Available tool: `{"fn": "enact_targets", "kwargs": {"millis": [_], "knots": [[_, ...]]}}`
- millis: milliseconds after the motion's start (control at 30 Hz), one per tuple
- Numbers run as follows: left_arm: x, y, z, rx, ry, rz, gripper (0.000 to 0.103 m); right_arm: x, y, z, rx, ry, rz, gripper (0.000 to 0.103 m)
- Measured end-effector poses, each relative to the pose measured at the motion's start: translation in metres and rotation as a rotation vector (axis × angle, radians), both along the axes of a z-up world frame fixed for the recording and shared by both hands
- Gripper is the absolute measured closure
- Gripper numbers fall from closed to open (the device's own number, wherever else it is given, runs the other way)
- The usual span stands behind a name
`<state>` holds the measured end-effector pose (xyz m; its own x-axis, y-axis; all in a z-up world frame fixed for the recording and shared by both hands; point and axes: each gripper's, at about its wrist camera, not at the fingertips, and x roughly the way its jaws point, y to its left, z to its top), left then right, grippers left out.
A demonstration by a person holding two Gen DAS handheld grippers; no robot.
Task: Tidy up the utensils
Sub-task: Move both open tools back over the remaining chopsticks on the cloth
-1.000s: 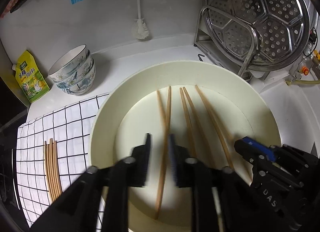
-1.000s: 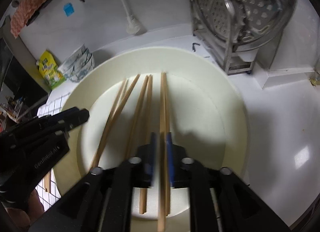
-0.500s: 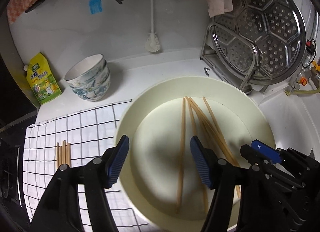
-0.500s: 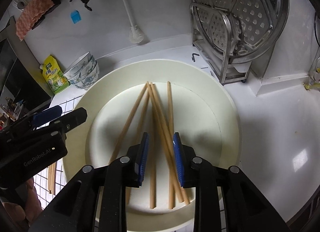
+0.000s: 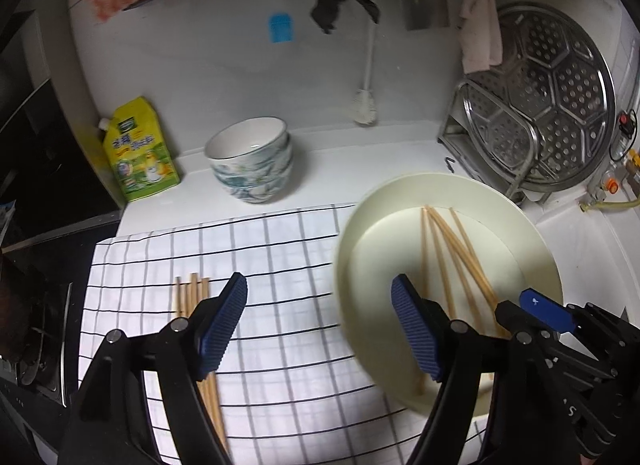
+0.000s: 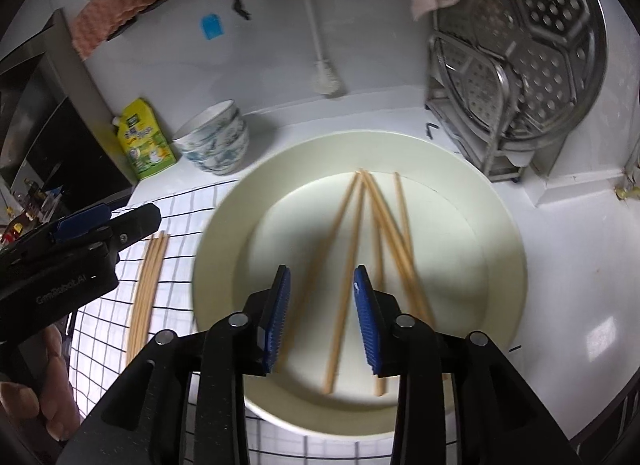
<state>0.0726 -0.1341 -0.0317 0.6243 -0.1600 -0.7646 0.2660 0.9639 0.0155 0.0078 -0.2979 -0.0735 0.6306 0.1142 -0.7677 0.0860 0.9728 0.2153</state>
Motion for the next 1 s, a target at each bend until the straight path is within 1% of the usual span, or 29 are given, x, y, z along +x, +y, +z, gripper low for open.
{"fn": "enact_targets", "kwargs": {"millis": [200,467,633,1000], "knots": [[-0.005,0.032,0.001,0.001,0.002,0.021,0.029,-0.005,0.030,0.006,-0.007,-0.009,0.014,0.070],[-0.014,0.080,-0.003,-0.014,0.018,0.042,0.029,-0.004,0.065,0.007,-0.003,-0.002,0.029,0.069],[-0.015,0.107,-0.006,-0.004,0.022,0.056,0.029,-0.001,0.089,0.009,0.003,-0.012,0.039,0.068],[-0.013,0.161,-0.020,-0.005,0.039,0.073,0.029,0.003,0.152,0.002,0.001,0.008,0.096,0.066]]}}
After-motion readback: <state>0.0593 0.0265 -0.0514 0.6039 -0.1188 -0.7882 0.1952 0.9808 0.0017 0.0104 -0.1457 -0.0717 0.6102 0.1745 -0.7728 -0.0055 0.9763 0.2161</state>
